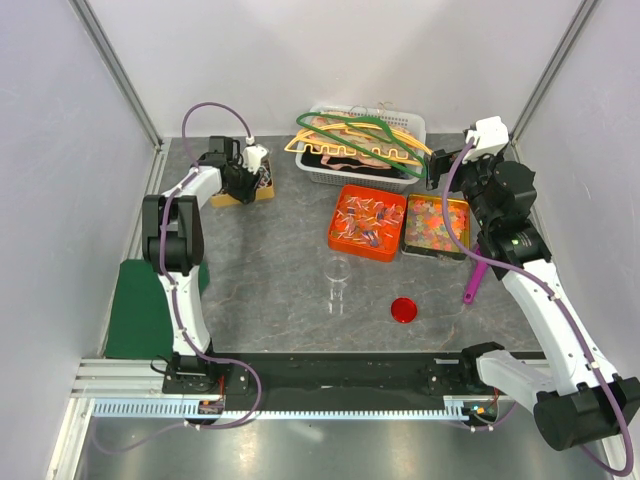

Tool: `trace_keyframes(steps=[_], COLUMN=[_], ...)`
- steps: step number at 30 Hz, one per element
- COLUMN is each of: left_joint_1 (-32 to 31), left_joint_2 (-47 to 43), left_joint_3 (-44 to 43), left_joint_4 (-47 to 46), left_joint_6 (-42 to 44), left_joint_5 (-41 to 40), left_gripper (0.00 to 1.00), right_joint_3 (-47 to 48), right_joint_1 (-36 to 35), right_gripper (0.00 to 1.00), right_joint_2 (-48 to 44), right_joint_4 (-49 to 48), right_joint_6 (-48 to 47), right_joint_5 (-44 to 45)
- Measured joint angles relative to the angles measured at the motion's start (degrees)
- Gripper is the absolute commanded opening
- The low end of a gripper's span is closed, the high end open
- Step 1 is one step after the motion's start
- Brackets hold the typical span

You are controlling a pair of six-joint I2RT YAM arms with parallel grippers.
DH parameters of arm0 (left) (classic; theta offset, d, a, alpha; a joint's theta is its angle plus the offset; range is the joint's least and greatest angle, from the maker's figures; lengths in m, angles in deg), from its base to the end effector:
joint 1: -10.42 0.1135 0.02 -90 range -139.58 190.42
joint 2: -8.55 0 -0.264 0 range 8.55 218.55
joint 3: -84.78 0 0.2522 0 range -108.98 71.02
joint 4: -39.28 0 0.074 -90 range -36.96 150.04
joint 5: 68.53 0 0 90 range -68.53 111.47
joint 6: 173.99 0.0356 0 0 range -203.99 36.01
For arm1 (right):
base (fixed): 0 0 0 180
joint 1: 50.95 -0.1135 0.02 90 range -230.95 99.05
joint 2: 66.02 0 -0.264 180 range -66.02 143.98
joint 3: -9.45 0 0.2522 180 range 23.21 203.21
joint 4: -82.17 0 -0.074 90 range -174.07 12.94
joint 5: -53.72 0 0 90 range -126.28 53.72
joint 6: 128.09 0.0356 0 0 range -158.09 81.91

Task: Pack the candies
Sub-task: Move the storage box to the center of the board.

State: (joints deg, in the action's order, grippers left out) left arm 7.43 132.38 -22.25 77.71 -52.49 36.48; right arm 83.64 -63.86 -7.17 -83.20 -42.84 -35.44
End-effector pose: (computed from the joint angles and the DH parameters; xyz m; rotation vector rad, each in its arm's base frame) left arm 0.4691 -0.0337 0.1709 0.8361 2.3471 -0.1259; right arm 0.2304 0.0523 0.4075 -0.2279 1.5425 0.1009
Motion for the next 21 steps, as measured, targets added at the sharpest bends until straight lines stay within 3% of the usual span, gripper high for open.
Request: trace_keyframes(steps=[6,21], left_joint_1=[0.0,0.0], left_joint_2=[-1.8,-12.5], left_joint_3=[1.5,15.8], left_joint_4=[1.1,2.9], left_joint_6=[0.1,0.9], left_joint_5=[3.0,8.2], left_gripper=[0.5,0.47], right_joint_3=[0.0,0.0], right_joint_1=[0.0,-0.1], right_gripper=[0.98,0.98], right_joint_2=[0.0,0.0], right_joint_4=[0.0,0.0], right_joint_6=[0.0,0.0], right_joint_5=[0.0,0.0])
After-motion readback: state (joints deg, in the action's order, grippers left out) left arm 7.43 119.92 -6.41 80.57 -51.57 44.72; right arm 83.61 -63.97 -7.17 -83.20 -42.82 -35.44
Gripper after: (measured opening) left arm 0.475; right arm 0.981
